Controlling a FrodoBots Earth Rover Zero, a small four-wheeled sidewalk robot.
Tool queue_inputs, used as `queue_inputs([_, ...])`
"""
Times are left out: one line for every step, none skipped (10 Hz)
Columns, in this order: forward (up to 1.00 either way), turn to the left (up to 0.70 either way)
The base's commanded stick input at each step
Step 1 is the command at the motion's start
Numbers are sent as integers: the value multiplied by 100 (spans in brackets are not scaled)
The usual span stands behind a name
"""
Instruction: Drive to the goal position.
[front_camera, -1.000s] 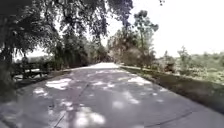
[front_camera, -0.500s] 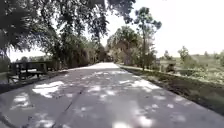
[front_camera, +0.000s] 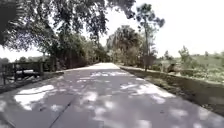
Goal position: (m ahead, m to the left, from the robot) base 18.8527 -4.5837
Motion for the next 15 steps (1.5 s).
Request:
queue_inputs([85, 0])
queue_inputs([85, 0])
queue_inputs([85, 0])
queue_inputs([85, 0])
queue_inputs([85, 0])
queue_inputs([85, 0])
queue_inputs([85, 0])
queue_inputs([85, 0])
queue_inputs([85, 0])
queue_inputs([85, 0])
queue_inputs([85, 0])
queue_inputs([85, 0])
queue_inputs([85, 0])
queue_inputs([85, 0])
queue_inputs([85, 0])
